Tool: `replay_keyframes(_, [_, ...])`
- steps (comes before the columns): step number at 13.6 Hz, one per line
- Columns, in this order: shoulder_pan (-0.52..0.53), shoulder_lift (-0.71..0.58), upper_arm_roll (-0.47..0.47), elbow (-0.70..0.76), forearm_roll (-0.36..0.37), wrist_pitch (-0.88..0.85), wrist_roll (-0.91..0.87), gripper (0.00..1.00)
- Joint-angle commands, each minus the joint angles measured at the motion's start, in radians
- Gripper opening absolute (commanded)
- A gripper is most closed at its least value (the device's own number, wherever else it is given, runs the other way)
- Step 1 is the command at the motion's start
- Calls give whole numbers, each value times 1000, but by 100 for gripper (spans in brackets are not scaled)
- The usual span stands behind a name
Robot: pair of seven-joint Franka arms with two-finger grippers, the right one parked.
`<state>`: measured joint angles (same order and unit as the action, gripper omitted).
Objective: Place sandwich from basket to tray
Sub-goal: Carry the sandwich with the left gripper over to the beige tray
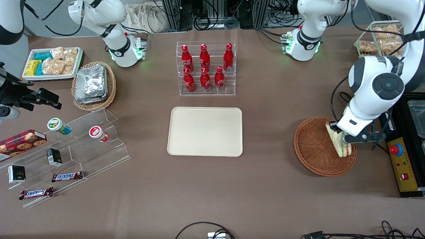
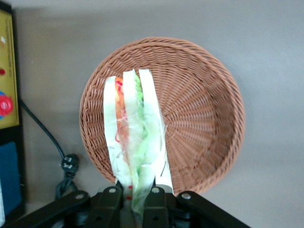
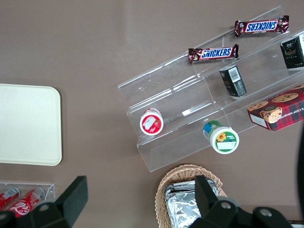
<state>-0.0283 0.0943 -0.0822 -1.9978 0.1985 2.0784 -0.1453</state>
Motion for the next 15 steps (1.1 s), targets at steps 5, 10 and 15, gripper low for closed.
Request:
replay_keyframes(5, [-25, -19, -134, 333, -94, -386, 76, 0])
replay_keyframes(10, [-68, -18, -315, 390, -99, -405, -66, 0])
replay_keyframes(15, [-99, 73, -496, 390, -82, -333, -357, 0])
